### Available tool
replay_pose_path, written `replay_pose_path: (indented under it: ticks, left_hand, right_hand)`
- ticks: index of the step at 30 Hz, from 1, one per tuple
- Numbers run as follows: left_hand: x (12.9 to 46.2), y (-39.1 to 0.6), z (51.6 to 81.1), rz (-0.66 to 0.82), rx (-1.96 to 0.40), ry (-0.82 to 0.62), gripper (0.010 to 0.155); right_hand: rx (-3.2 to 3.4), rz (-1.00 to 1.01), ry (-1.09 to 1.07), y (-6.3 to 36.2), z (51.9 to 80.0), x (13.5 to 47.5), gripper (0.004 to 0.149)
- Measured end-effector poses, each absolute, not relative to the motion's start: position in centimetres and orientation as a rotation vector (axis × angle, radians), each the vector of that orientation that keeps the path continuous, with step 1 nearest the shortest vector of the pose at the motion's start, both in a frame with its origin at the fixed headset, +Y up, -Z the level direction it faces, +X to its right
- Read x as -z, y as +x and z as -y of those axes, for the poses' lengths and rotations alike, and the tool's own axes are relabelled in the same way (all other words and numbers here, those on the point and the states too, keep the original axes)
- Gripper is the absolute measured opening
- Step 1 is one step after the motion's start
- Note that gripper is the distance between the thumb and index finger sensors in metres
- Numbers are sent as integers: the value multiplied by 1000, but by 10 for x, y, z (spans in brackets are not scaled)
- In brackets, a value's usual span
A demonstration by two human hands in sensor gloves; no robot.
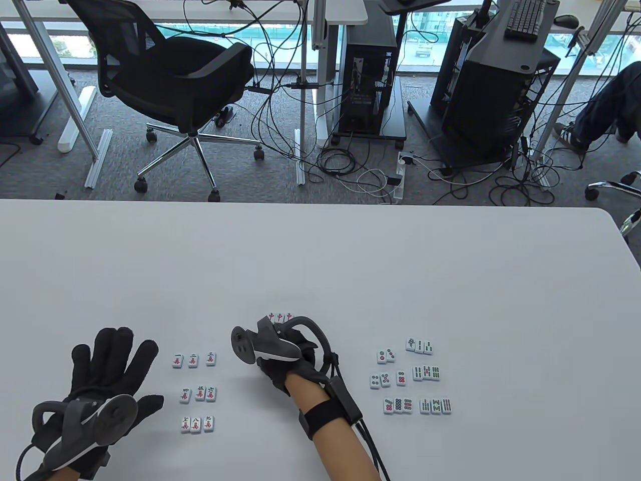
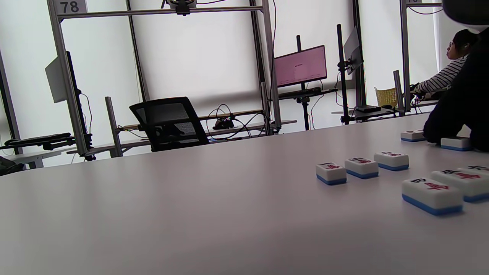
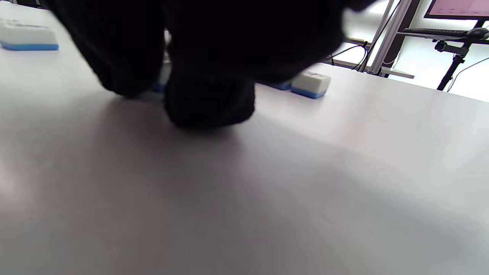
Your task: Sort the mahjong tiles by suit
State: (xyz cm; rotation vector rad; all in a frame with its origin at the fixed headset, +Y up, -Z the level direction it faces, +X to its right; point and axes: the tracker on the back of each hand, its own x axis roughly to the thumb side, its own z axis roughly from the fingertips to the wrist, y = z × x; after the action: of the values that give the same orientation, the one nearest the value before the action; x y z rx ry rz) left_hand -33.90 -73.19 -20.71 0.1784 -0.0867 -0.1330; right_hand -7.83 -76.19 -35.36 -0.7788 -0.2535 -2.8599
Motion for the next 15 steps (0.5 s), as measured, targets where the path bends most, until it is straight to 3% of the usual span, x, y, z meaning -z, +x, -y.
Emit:
replay_pose_path:
  ticks: [4,9,15]
  left_hand:
    - [207,-339,733,89,139,171,90]
    - [207,-339,732,86,134,175,90]
    - [208,-339,733,77,139,168,90]
  right_hand:
    - [2925,258,-733,-50,740,358,64]
    - [2874,204,-497,24,702,370,62]
    - [2793,313,-322,101,708,365,60]
